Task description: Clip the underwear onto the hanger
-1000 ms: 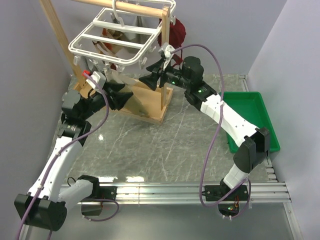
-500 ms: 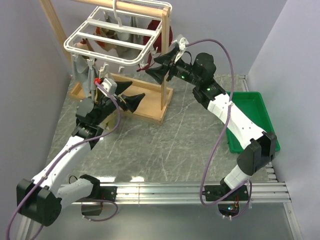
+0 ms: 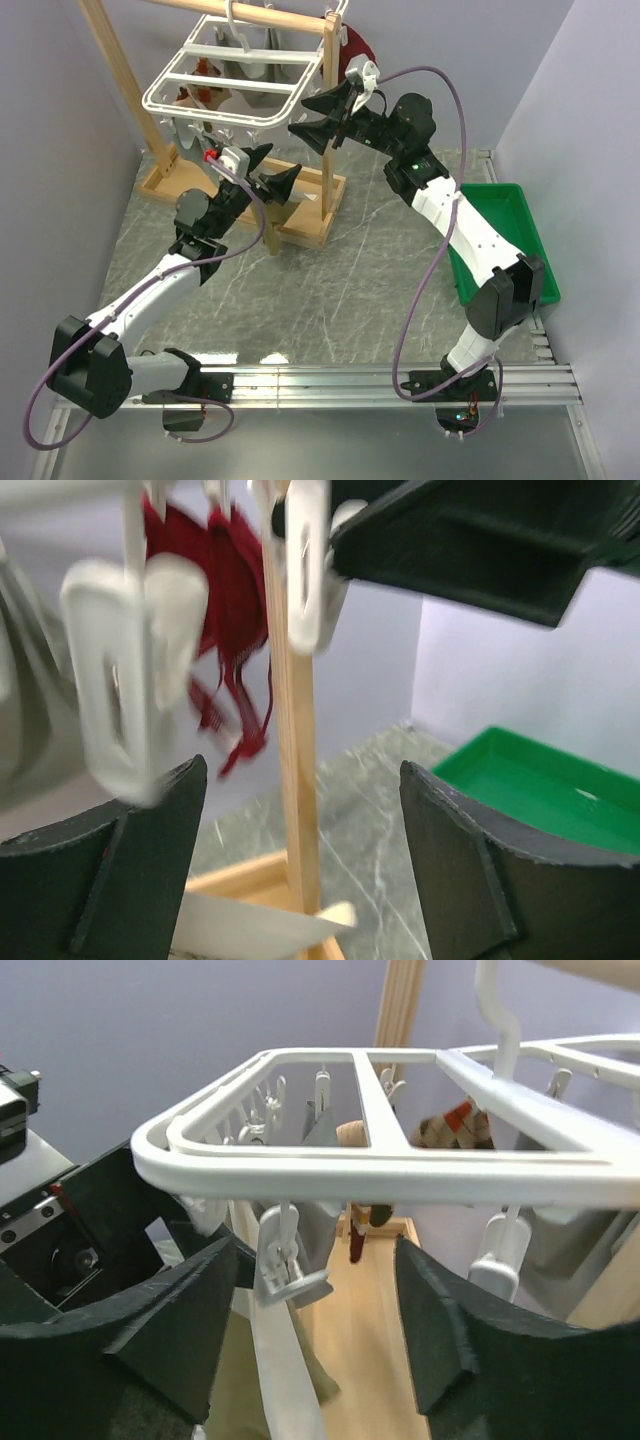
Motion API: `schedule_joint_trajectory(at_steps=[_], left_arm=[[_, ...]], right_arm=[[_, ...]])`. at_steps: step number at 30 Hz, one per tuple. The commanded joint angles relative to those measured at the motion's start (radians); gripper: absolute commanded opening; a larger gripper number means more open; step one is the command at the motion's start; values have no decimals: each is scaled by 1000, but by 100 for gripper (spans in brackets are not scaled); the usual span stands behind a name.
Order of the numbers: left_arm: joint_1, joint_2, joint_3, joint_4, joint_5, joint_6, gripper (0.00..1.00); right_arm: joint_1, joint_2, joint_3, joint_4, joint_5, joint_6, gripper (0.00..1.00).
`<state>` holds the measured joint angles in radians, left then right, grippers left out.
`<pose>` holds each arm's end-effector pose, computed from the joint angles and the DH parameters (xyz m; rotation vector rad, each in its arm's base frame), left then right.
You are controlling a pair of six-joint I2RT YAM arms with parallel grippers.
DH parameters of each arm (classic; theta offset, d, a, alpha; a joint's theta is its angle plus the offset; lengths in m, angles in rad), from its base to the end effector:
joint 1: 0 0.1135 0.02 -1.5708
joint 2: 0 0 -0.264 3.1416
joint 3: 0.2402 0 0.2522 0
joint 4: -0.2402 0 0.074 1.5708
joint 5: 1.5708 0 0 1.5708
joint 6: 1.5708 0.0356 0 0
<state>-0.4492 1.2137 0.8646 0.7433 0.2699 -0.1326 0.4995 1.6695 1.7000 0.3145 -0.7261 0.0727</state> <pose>0.2467 -0.1295 0.3750 0.4280 1.1403 -0.6684 0.3255 0.2045 0.4777 -0.8944 1.0434 0.9259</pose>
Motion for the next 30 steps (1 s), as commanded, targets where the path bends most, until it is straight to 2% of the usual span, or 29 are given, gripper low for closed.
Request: schedule_joint_trajectory(at_steps=[1,3,4,7,10,15,23,30], left_arm=[[-22,7,59,120,-64,60,81],[-29,10,65,136,-69,70,81],[-32,15,70,137,-70,77,80],[-34,24,85,145,-80,85,78],[-36,37,99,148,-84,102,78],[-45,59,126,140,-115,160,79],[-55,95,158,154,-106,203,77],[-63,124,188,166,-97,222,65]], right_arm=[[-9,16,64,64,-47,12,69],[-9,21,69,81,-52,33,64],[-9,22,72,81,-58,35,55],[-7,30,81,72,-64,47,39],[-6,33,86,67,-73,65,31],[-6,33,92,72,-91,114,24],[-3,27,90,55,-93,176,20],[5,12,75,46,-81,191,17]])
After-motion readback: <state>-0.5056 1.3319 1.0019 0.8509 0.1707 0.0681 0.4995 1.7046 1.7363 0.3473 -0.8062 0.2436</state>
